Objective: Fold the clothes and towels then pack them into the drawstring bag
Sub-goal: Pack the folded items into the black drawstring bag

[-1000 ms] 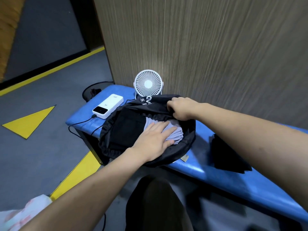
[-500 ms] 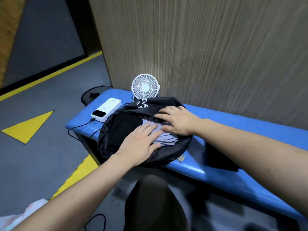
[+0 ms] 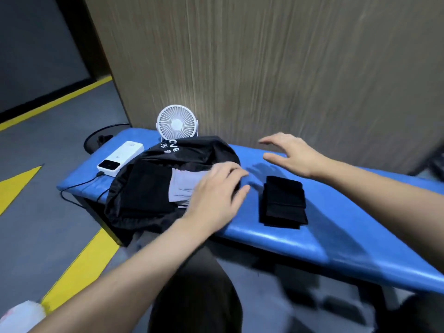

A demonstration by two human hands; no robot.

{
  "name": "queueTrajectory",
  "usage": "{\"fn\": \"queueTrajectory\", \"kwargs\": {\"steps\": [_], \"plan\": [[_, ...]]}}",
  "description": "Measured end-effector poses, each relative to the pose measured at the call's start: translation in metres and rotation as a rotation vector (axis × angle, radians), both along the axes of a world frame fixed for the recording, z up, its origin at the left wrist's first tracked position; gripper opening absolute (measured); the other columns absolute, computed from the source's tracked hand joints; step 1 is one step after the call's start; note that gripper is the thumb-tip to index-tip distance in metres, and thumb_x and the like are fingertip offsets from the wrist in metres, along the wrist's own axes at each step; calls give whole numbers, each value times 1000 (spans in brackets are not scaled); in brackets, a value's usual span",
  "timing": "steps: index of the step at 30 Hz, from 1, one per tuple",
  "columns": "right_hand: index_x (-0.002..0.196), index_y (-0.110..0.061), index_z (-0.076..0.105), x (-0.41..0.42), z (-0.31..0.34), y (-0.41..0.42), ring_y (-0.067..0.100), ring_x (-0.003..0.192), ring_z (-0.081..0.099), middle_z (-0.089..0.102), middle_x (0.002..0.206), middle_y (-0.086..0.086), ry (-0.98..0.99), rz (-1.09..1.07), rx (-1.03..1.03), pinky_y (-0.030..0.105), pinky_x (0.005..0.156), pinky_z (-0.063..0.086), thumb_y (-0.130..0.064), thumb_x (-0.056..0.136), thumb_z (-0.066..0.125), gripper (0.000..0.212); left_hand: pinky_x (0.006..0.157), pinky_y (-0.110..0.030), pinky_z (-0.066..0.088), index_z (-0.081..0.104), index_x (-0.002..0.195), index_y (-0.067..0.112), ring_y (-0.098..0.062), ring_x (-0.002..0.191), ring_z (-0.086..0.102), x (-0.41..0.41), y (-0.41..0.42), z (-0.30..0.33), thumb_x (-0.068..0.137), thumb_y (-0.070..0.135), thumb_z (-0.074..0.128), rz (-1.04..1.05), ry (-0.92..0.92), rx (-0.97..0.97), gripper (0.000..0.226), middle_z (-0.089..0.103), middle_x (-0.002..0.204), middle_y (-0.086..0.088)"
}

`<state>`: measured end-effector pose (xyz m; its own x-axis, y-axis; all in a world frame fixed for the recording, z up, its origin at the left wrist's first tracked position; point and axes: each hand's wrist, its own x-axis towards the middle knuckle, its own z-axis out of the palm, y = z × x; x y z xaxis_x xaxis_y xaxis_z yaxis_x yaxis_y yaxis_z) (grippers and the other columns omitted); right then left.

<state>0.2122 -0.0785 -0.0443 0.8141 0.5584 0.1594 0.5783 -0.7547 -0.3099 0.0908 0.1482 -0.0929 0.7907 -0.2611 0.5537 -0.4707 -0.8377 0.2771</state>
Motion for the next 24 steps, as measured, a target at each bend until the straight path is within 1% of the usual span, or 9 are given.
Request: {"fn": "queueTrajectory", "kwargs": {"steps": [3,5,7,9,12,15,19,21,24], "plan": [[145,-30,44,-22,-20,-48,19,136,41,49,144,-2,187,-75,-63,41,115,30,-65,88,56,68,98,-35,43,58,126,20,-21,114,52,1,-62,-9,95,48,41,-66,142,-6,45,54,124,3],[150,-27,37,-34,-36,-62,16,140,37,42,148,-1,394,-101,-9,30,115,27,-54,88,62,72,99,-39,43,55,129,21,-21,118,49,4,-90,-22,96,52,40,-12,309,-65,48,50,128,4],[154,-25,30,-39,-51,-66,14,140,35,37,152,-1,568,-146,75,24,113,26,-46,89,68,78,97,-42,44,54,127,22,-23,117,48,9,-103,-36,99,44,47,53,419,-179,37,46,130,6],[155,-28,26,-36,-58,-65,13,139,38,37,153,-6,689,-193,133,28,114,29,-49,84,73,88,93,-43,47,55,120,24,-22,111,53,12,-105,-44,98,33,55,77,439,-317,24,43,125,8],[152,-32,28,-28,-52,-57,15,131,44,43,139,-12,768,-243,98,28,102,39,-47,79,79,90,93,-35,45,56,115,26,-18,107,55,15,-104,-45,93,26,64,116,506,-484,23,41,119,5],[131,-31,49,-21,-48,-52,20,115,57,61,127,-4,836,-248,51,31,80,43,-47,71,84,71,94,-29,43,48,123,28,-16,107,53,19,-101,-46,87,31,70,175,708,-633,43,44,123,-2],[117,-31,56,-24,-55,-50,25,116,59,66,120,1,875,-278,143,34,80,39,-55,54,83,73,97,-37,50,42,135,21,-19,110,61,28,-96,-41,87,41,68,223,925,-761,58,58,128,-2],[118,-29,56,-30,-55,-50,21,104,60,65,120,4,869,-271,223,31,76,38,-48,64,84,64,97,-37,51,45,134,20,-20,111,60,32,-98,-39,87,47,64,219,978,-759,57,57,129,-3],[119,-26,55,-37,-53,-53,21,103,63,66,117,4,887,-258,365,33,81,51,-28,76,83,52,102,-42,49,48,132,25,-21,114,58,33,-105,-36,78,62,52,155,1050,-723,65,53,134,-5]]}}
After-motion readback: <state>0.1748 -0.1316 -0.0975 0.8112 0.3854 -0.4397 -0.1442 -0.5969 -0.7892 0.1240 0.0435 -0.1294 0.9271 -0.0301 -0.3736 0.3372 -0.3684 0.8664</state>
